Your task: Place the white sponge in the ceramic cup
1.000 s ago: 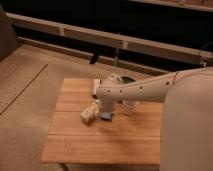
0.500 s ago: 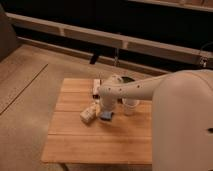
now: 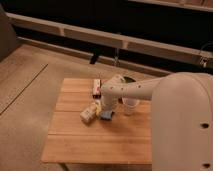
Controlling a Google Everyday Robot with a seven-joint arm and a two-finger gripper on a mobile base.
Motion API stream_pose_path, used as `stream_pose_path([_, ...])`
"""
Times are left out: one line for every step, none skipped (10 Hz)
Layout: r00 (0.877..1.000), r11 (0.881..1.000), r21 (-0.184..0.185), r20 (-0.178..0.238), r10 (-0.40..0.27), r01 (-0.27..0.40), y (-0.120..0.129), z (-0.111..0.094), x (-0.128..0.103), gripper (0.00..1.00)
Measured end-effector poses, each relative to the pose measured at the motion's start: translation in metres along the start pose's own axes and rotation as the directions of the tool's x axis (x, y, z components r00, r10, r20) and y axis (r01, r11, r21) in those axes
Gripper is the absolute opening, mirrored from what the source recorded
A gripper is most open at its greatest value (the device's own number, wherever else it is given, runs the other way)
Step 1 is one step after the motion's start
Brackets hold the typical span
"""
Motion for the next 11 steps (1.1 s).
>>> stream_pose_path([1.000,1.000,-0.002,0.001,0.004,-0.004,-0.006,0.001,-0.003,0.65])
stream_pose_path([1.000,1.000,-0.003,0.003,0.008,-0.008,-0.011,0.001,-0.006,0.65])
stream_pose_path([1.000,1.000,-0.003,0.003,0.012,-0.012,-0.016,0.001,-0.009,0.65])
stream_pose_path([1.000,1.000,-0.002,0.003,0.019,-0.019,-0.025,0.001,-0.011,0.65])
stream_pose_path([1.000,1.000,-0.004,0.007,0.029,-0.029,-0.031,0.001,-0.014,0.65])
stream_pose_path([0.999,0.999,-0.010,0.009,0.038,-0.038,-0.036,0.002,-0.017,0.65])
stream_pose_path([0.999,0.999,-0.017,0.012,0.043,-0.043,-0.039,0.003,-0.020,0.65])
stream_pose_path([0.999,0.999,-0.025,0.014,0.042,-0.042,-0.039,0.005,-0.024,0.65])
stream_pose_path([0.999,0.999,-0.034,0.015,0.039,-0.038,-0.039,0.008,-0.028,0.65])
stream_pose_path([0.999,0.999,-0.041,0.014,0.035,-0.034,-0.038,0.010,-0.031,0.65])
stream_pose_path([0.999,0.998,-0.052,0.013,0.031,-0.030,-0.037,0.014,-0.034,0.65])
